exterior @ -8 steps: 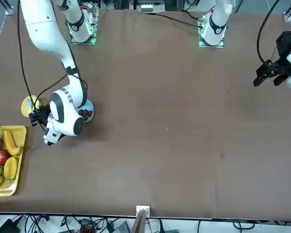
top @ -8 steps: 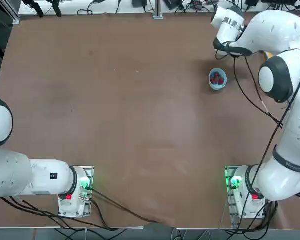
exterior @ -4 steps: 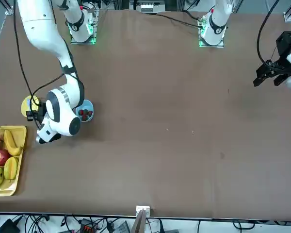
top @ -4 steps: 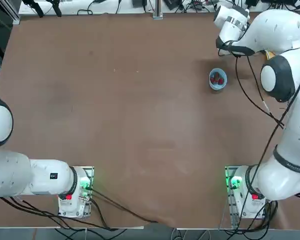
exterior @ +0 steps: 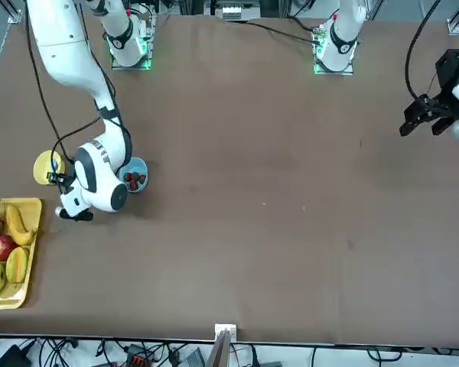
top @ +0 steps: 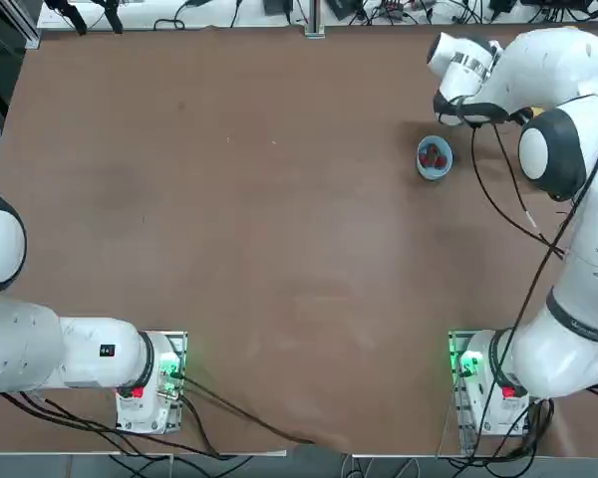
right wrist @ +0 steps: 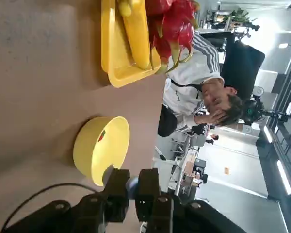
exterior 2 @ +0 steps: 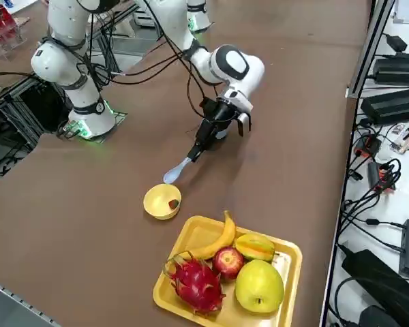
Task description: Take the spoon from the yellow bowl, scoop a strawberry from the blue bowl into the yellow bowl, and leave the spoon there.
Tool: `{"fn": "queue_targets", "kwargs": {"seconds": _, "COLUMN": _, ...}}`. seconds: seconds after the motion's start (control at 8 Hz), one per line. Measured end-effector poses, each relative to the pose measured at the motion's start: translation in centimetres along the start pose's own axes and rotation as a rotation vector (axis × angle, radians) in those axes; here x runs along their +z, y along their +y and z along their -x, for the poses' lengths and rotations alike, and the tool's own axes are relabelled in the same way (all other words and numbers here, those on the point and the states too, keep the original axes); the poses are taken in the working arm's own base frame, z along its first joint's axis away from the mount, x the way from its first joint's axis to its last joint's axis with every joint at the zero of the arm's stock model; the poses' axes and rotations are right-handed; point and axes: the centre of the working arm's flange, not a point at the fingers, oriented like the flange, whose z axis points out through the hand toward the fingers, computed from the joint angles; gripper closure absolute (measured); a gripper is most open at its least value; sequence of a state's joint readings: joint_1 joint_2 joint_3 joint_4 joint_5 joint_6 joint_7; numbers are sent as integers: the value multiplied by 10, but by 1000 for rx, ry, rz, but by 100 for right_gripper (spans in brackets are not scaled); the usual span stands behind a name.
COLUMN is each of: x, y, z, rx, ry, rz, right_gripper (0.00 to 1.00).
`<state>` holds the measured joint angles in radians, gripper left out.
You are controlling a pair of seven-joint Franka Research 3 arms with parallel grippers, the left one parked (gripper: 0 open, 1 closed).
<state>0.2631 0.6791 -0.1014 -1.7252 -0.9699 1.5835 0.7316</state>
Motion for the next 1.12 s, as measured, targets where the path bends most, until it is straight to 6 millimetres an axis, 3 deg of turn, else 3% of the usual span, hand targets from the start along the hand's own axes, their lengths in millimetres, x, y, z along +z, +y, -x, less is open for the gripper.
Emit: {"fn": "queue_targets", "kwargs": {"seconds": 1.12, "x": 52, "y": -59, "z": 11, "rx": 102, "ry": 117, "rz": 134, "right_gripper": 88}}
